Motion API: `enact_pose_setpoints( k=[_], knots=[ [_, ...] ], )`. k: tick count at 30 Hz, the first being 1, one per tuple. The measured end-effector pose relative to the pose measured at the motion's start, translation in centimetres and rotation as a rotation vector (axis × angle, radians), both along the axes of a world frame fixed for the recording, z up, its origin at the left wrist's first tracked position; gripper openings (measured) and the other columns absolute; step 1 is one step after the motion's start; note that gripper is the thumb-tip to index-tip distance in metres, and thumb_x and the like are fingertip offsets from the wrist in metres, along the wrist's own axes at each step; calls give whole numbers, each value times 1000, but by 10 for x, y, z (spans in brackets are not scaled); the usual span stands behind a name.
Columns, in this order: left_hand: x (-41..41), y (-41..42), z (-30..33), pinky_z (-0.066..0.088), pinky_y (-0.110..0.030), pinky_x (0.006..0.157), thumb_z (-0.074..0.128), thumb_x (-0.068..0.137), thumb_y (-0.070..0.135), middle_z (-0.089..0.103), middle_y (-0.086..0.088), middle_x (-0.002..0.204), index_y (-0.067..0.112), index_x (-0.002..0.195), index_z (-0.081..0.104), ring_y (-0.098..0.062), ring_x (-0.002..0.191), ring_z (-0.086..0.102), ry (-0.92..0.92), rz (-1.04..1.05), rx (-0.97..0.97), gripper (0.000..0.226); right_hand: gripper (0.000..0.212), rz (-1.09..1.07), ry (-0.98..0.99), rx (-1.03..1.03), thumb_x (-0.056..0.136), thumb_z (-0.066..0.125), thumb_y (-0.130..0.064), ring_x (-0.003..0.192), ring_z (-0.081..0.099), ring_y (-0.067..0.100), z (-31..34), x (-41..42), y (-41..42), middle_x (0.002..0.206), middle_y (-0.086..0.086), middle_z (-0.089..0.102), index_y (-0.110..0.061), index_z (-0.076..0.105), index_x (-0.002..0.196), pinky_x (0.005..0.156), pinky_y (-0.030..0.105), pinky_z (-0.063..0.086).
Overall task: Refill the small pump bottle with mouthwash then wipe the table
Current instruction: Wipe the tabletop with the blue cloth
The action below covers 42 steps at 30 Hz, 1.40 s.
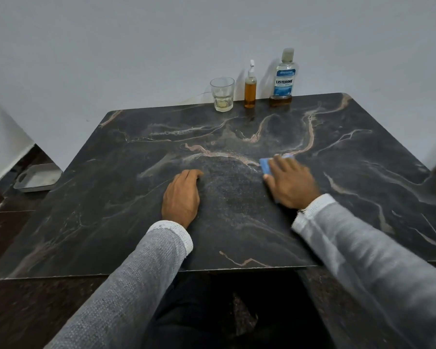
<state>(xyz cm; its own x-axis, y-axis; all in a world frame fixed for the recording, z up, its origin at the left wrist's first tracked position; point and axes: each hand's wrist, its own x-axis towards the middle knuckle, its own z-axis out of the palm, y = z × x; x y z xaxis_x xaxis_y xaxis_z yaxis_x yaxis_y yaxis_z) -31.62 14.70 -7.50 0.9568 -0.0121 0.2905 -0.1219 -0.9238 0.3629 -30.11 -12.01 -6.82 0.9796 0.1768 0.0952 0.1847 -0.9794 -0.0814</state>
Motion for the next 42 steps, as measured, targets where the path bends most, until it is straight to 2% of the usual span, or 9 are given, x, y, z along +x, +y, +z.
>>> enact_pose_setpoints(
  k=[3,7,11,14,20,24,30,38,42],
  knots=[
    [1,0,0,45,-39,93,41,94,1,61,-7,120,14,124,57,-26,111,54,-1,-13,-3,37,55,-181,65,41,100,21,-46,145,15,32,-1,25,-36,158,8,20,-19,24,148,116,51,10],
    [2,0,0,44,-39,91,42,93,0,60,-7,118,14,123,58,-26,110,54,-5,-17,-3,37,56,-227,77,75,100,19,-45,146,9,36,0,47,-16,160,12,14,-18,21,149,118,51,9],
    [1,-1,0,43,-39,92,40,94,1,60,-7,117,14,122,59,-25,110,54,-6,-11,-17,36,58,-72,95,59,102,15,-43,147,4,38,4,40,40,161,15,9,-14,14,152,119,49,5],
    [1,0,0,43,-39,93,38,96,2,60,-7,119,14,123,58,-26,112,53,-2,-10,-38,36,56,87,45,8,102,20,-40,147,9,33,1,18,68,160,13,14,-15,16,152,120,45,7],
    [1,2,-1,43,-40,99,41,91,-5,60,-6,122,13,127,55,-25,115,54,3,-23,-121,43,56,219,43,-39,103,22,-41,147,16,27,-3,-17,30,159,10,19,-15,19,153,119,41,16],
    [2,3,-1,43,-41,101,41,88,-9,61,-5,123,13,128,55,-24,115,54,-24,-35,-165,48,58,37,51,-24,101,21,-42,146,16,34,-2,4,-6,158,15,21,-12,24,151,117,48,19],
    [1,2,-1,43,-40,101,38,85,-10,59,-1,124,17,132,51,-21,115,52,-31,-35,-213,55,57,-181,125,53,101,20,-42,147,3,37,4,62,23,161,12,7,-17,15,152,119,48,5],
    [0,5,-2,39,-19,99,36,86,-12,57,0,124,16,134,48,-8,111,53,-138,-42,-425,57,57,163,75,13,101,21,-39,148,7,33,-1,30,125,161,11,11,-15,14,153,119,45,7],
    [-1,11,-1,42,-22,101,36,87,-10,59,-3,121,13,130,51,-11,109,56,-155,-20,-549,50,57,302,76,27,101,21,-42,148,10,26,-6,-2,112,161,7,13,-20,17,153,119,41,9]
  ],
)
